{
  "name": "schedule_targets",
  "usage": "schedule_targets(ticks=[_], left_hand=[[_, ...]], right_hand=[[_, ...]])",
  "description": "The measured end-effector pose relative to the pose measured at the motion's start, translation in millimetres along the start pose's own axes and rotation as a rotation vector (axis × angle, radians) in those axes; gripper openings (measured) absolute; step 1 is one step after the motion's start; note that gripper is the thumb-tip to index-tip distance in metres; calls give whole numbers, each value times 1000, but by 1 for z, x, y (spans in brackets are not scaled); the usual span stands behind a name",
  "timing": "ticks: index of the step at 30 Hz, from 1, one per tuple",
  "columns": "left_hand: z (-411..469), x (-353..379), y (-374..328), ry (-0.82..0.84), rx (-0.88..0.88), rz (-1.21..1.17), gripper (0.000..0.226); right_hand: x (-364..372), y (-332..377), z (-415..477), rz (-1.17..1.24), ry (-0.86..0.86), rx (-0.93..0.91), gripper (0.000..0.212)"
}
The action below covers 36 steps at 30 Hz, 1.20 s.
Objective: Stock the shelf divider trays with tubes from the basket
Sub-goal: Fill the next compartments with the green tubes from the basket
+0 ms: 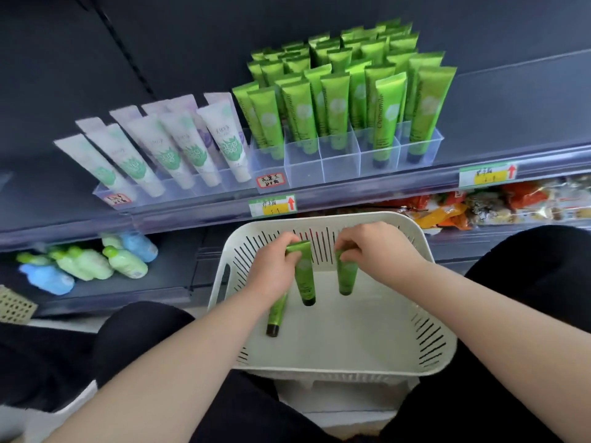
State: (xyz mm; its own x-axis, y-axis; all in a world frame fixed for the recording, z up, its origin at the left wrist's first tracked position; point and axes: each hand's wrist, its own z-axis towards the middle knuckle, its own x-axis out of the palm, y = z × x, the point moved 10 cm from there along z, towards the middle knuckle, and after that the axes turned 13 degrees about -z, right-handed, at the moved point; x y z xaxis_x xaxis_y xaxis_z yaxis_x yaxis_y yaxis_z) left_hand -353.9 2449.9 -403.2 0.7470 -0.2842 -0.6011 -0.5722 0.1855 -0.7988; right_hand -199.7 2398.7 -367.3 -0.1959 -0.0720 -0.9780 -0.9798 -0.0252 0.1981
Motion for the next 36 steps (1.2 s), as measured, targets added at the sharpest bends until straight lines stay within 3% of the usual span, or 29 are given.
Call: schedule_targets(ticks=[17,23,29,36], left_hand=[[33,-124,-194,-409,312,-73,20],[40,-140,-200,-481,337,-108,20],[51,-139,-187,-497,330,-82,20],[78,-134,-190,-487,309,-86,23]], right_hand=[[-230,15,11,-76,-725,59,19],[-226,13,49,-190,-715,83,19],[-193,-8,84,-262,-548,129,35],[-189,-10,94,-308,-552,100,49]])
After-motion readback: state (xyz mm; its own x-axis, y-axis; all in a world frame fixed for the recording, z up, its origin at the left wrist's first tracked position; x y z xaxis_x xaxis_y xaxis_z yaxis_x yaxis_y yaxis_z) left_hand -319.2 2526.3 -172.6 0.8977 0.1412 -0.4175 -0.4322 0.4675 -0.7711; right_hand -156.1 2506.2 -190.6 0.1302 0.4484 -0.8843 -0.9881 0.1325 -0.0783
